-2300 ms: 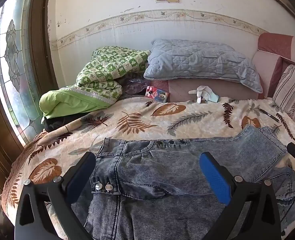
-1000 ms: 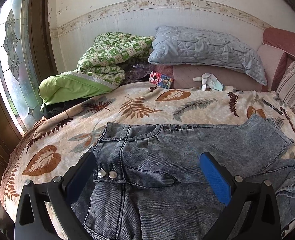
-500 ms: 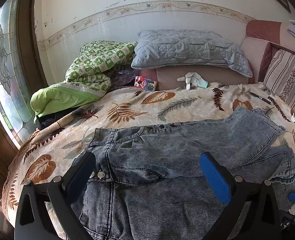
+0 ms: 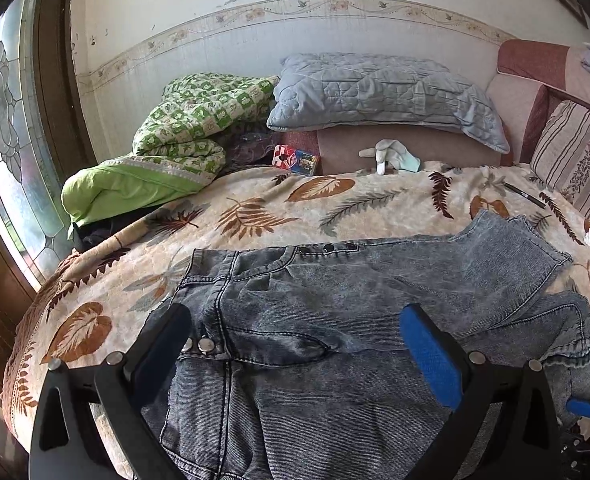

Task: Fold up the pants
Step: 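Grasp the cuff of the jeans leg with the right gripper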

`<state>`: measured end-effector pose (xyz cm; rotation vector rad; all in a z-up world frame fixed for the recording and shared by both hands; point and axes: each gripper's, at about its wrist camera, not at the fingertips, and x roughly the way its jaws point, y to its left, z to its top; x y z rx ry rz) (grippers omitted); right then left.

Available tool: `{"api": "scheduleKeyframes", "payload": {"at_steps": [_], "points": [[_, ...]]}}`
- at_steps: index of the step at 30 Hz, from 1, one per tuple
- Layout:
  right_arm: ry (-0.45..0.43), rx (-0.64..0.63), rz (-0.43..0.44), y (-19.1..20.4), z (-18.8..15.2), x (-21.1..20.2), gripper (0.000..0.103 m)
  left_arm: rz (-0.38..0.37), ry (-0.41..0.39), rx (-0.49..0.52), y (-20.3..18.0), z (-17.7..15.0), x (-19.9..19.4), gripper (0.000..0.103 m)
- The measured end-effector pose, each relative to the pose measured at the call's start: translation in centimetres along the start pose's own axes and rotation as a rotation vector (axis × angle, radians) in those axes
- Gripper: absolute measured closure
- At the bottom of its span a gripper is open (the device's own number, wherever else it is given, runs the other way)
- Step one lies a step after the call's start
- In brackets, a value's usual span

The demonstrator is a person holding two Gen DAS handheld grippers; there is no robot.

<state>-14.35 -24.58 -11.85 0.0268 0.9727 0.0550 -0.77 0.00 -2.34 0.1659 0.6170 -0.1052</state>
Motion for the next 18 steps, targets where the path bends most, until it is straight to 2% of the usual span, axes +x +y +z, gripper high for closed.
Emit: {"api": "scheduleKeyframes", "payload": {"at_steps": [2,4,9,15,18], "points": [[0.01,-0.016,0.014,0.0,0.4,-0.4,0.07,0.0,0.004,-0.001,0.0,0.1,0.1,0.0],[0.021,-0.05,0.011,0.8,0.5,-0.7,0.079,-0.002,0.008,-0.003,0.0,0.1,0.2,0.0],[0.037,-0.099,-0.003,1.9,0.5,-0.7,0.079,-0.005,0.011,0.0,-0.1,0.1,0.3,0.0],[0.031,-0.24,-0.108,4.2,-0.3,0.3,0.079,-0.001,0.023,0.005,0.0,-0.1,0.5,0.0],[0.018,-0.28,-0.108,4.4,-0.4,0.1,0.079,-0.002,0.026,-0.006,0.2,0.0,0.5,0.0]]}}
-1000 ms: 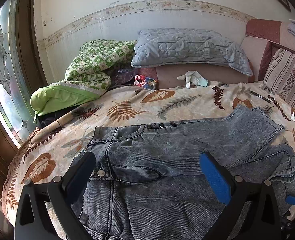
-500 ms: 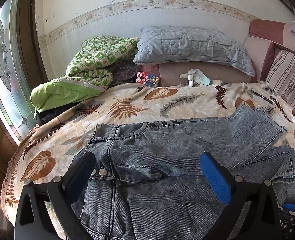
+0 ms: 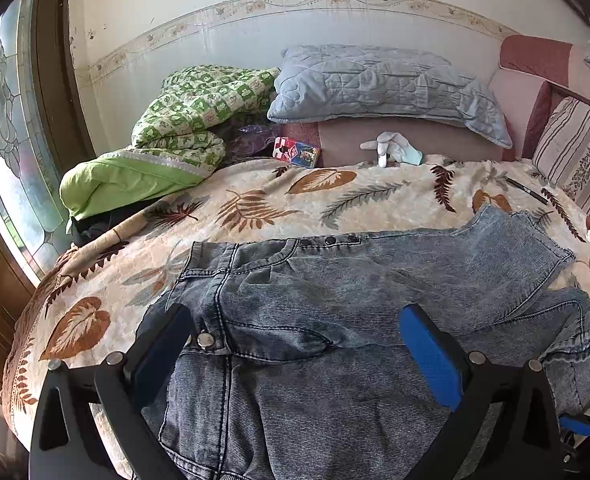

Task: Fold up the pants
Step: 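Grasp the cuff of the jeans leg with the right gripper, then lift the held leg with the right gripper and carry it over the other leg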

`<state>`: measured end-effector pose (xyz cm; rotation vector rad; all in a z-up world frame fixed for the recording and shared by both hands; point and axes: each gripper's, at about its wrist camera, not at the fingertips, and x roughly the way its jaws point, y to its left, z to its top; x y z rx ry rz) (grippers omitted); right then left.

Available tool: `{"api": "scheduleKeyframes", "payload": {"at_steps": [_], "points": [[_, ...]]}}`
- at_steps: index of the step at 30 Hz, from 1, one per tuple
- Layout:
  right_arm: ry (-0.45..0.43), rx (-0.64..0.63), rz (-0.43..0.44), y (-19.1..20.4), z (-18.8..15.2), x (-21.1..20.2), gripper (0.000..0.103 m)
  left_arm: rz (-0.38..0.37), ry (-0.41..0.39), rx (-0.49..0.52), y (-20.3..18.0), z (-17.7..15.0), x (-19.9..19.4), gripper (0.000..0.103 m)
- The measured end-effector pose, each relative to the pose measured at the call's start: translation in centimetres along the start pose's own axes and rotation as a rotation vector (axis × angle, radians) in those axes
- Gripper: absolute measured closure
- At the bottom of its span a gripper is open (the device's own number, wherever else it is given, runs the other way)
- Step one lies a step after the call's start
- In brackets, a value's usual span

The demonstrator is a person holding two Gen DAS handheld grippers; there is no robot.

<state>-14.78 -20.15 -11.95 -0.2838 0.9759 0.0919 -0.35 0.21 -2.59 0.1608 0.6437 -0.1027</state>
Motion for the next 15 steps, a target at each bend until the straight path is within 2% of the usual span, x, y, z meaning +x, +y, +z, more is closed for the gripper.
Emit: {"api": "scheduleKeyframes", "payload": {"at_steps": [3,6,9,10,11,12,15], "points": [[0.016,-0.042,-0.045,0.4,-0.3,0.0,0.076,-0.002,0.0,-0.006,0.1,0.1,0.0,0.0],[0.0,-0.033,-0.079,0.3,-0.4,0.4,0.067,-0.007,0.002,-0.005,0.0,0.0,0.0,0.0],[-0.023,0.043,-0.045,-0.9,-0.2,0.9,0.067,-0.009,-0.002,0.004,-0.1,0.0,-0.2,0.0],[-0.029,0.068,-0.025,-1.3,-0.1,0.8,0.07,-0.008,-0.003,0.006,-0.1,0.0,-0.2,0.0],[-0.036,0.089,-0.008,-1.7,0.1,0.6,0.082,-0.007,-0.003,0.006,0.0,0.0,-0.2,0.0],[-0.046,0.113,0.011,-2.0,0.2,0.2,0.088,-0.006,-0.001,0.005,0.1,0.0,-0.2,0.0],[-0.091,0.173,0.002,-3.7,0.6,-1.4,0.09,-0.006,0.005,-0.003,0.4,0.0,0.0,0.0]]}}
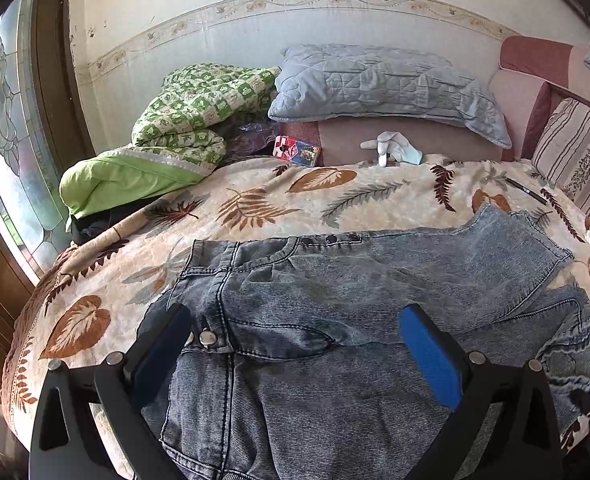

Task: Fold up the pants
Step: 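Lift the held leg with the right gripper and carry it over the other leg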

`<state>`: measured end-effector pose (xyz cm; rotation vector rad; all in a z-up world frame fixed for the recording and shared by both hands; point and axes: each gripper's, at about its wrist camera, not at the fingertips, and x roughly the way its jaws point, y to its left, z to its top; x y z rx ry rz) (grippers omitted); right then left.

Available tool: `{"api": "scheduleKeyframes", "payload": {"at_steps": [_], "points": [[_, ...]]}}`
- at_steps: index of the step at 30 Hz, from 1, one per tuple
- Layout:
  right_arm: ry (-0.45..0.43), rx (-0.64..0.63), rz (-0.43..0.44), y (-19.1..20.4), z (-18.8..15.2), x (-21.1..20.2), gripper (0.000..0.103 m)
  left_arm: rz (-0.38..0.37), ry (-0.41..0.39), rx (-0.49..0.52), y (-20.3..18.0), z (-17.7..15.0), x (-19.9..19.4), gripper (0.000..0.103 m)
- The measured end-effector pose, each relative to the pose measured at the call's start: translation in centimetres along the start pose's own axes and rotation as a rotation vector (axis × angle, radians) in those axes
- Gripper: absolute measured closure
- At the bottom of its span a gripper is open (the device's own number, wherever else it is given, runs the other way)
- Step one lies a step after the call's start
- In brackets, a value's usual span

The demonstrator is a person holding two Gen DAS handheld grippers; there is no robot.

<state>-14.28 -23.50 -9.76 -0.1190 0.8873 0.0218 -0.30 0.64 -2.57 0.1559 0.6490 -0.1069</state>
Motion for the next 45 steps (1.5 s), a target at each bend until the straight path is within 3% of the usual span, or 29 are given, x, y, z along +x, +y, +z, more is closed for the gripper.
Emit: {"api": "scheduleKeyframes", "payload": {"at_steps": [6,11,13,15,16,19,22,28,33,37,39,41,45], "points": [[-0.059,0.251,-0.014,-8.4,1.4,-2.9,0.09,-0.002,-0.002,0.0,0.0,0.0,-0.1,0.0],[-0.114,0.572,-0.123,-20.4,-0.3,-5.7,0.09,0.001,0.002,0.015,-0.3,-0.2,0.1,0.0],[-0.078,0.729,-0.041,-24.7,-2.4,-5.4,0.09,0.004,0.008,0.011,-0.3,-0.2,0.3,0.0],[-0.035,0.857,-0.001,-26.7,-4.3,-4.7,0.081,0.008,0.018,0.001,-0.1,-0.1,0.6,0.0],[-0.023,0.884,-0.021,-27.0,-4.9,-4.5,0.081,0.007,0.026,-0.005,0.0,-0.1,0.8,0.0],[0.005,0.939,0.043,-27.6,-5.8,-3.5,0.081,0.013,0.051,-0.014,0.2,-0.1,1.4,0.0],[-0.038,0.932,-0.001,-27.8,-5.3,-3.7,0.081,0.046,0.064,-0.02,1.2,-0.1,1.9,0.0],[-0.054,0.798,0.113,-25.7,1.8,-2.0,0.081,0.115,0.108,-0.178,7.0,0.5,3.3,0.0],[-0.14,0.831,0.316,-23.1,8.8,0.6,0.081,0.27,0.137,-0.306,13.3,0.5,5.2,0.0],[-0.205,0.795,0.392,-20.2,13.2,2.6,0.079,0.348,0.172,-0.365,17.0,0.6,7.2,0.0],[-0.213,0.782,0.415,-19.1,14.4,3.8,0.068,0.335,0.195,-0.388,18.1,0.9,8.2,0.0],[-0.203,0.78,0.414,-18.7,15.1,5.1,0.035,0.312,0.219,-0.416,18.8,1.6,9.5,0.0],[-0.222,0.819,0.396,-19.9,15.5,7.0,0.034,0.236,0.288,-0.455,19.1,3.3,13.1,0.0]]}}
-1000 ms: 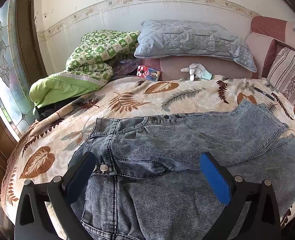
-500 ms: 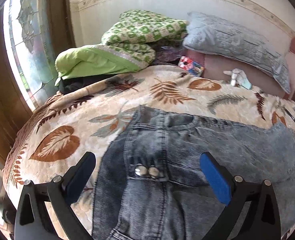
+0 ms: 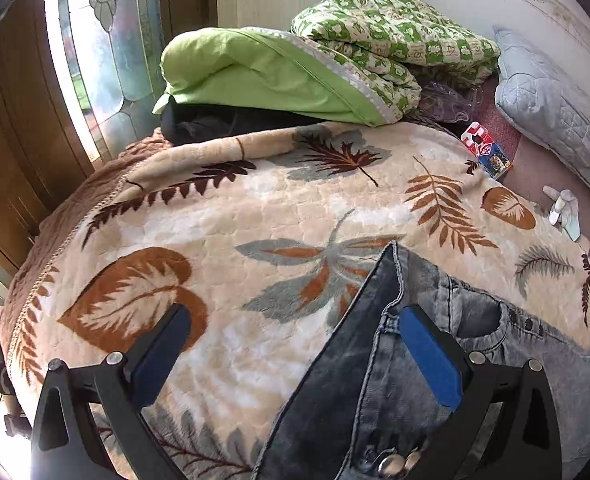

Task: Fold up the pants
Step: 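Lift the held leg with the right gripper and carry it over the other leg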

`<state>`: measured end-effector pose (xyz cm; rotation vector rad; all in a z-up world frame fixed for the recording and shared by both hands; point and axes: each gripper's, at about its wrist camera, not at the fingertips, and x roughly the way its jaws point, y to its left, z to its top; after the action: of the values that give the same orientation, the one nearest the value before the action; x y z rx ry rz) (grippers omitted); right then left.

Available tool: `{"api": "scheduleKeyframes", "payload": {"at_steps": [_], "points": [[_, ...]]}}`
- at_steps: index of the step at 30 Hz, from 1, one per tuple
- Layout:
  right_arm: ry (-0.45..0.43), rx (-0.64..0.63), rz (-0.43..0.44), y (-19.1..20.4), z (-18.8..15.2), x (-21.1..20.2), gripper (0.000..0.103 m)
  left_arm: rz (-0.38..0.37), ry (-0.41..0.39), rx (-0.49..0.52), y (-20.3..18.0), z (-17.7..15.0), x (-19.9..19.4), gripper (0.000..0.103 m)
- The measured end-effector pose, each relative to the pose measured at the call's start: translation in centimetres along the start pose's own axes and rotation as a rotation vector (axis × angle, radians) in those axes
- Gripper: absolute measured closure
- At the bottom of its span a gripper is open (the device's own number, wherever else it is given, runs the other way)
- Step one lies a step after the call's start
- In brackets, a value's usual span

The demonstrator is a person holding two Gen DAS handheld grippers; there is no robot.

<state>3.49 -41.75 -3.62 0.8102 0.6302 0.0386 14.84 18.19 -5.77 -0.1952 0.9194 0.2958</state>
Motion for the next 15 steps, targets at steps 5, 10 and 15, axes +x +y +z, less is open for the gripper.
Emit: {"api": "scheduleKeyframes", "payload": {"at_steps": [5,10,15], "points": [[-0.018,0.011,-0.064,-2.6,2.6,1.4,0.034,-0.035,0.108,-0.012,-1.9,2.5,4.6,0.0],[-0.044,0.024,-0.122,-5.5,4.6,2.3,0.034,-0.075,0.197,-0.04,-3.0,4.0,8.5,0.0],[-0.077,-0.019,-0.157,-6.4,6.5,3.4,0.034,-0.097,0.241,-0.041,-3.8,3.9,10.5,0.012]]}}
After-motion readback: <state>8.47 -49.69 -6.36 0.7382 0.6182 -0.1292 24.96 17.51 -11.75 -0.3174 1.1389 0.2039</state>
